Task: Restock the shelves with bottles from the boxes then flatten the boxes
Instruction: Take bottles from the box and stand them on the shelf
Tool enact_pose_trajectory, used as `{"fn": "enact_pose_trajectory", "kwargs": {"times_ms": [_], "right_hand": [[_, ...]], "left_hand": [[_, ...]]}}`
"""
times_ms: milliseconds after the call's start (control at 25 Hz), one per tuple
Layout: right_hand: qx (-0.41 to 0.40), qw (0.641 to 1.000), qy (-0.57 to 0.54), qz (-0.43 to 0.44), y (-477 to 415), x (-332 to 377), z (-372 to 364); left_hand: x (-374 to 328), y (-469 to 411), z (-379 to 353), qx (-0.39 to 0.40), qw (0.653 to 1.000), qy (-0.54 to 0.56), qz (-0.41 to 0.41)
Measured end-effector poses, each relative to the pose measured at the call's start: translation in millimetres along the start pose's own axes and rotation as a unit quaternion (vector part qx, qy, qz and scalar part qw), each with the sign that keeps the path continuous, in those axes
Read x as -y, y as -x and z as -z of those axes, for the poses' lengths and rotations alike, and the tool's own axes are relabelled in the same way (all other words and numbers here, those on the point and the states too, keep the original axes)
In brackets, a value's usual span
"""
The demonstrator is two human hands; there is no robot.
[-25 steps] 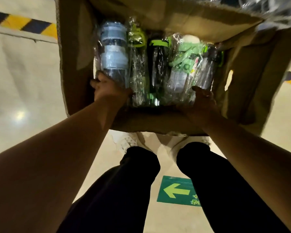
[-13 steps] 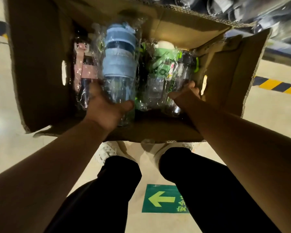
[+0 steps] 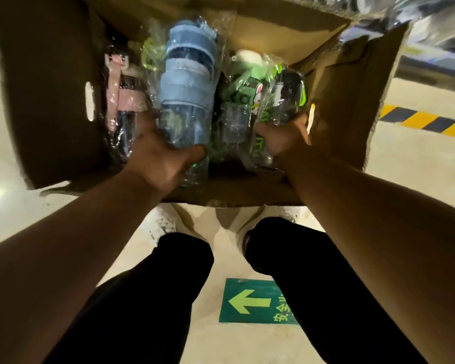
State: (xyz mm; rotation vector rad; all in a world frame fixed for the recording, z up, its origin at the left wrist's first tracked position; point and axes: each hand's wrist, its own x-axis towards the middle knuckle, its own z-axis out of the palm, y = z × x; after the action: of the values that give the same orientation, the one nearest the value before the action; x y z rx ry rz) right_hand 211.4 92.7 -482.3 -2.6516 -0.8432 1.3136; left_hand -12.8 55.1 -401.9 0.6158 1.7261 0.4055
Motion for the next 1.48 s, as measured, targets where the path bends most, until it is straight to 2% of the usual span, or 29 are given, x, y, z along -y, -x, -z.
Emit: {"fn": "enact_pose_trajectory", "kwargs": {"times_ms": [200,320,520,600,680,840,960,1160,1400,1480], "right_hand": [[0.053,0.987,-0.144,0.053,106.1,17.2,60.4],[0.102,0.973,-0.197,0.057,189.8,38.1,116.1],[0.219,0.926,-0.302,0.052,361.8,92.6,260.2],[0.241,0.904,-0.340,0.089,413.6,101.1,309.4],[0.224,0.892,-0.365,0.146,462.5,113.4,358.1],[0.219,0.856,-0.400,0.244,543.7,122.0,439.9],[0.201,0.844,-0.399,0.296,573.1,104.8,487.9],[0.213,0.824,-0.374,0.367,587.6,48.7,587.6],[0.159,0.818,-0.390,0.391,580.6,-12.1,686.6],[0.129,0.820,-0.395,0.393,573.9,-22.8,717.3]], "left_hand": [[-46.1,82.2,10.4,0.014,0.999,0.050,0.004],[-94.6,153.0,24.5,0.016,0.998,0.053,0.001],[-199.0,307.5,73.2,0.053,0.994,0.046,-0.086],[-232.3,360.5,89.1,0.092,0.989,0.059,-0.096],[-273.6,417.1,102.0,0.093,0.987,0.052,-0.123],[-335.7,509.9,107.4,0.083,0.968,0.022,-0.236],[-356.9,560.2,91.8,0.084,0.959,0.036,-0.269],[-374.1,638.0,16.5,0.088,0.939,0.061,-0.327],[-407.8,697.2,-80.0,0.088,0.925,0.040,-0.367],[-422.9,717.2,-107.4,0.111,0.915,0.030,-0.387]]}}
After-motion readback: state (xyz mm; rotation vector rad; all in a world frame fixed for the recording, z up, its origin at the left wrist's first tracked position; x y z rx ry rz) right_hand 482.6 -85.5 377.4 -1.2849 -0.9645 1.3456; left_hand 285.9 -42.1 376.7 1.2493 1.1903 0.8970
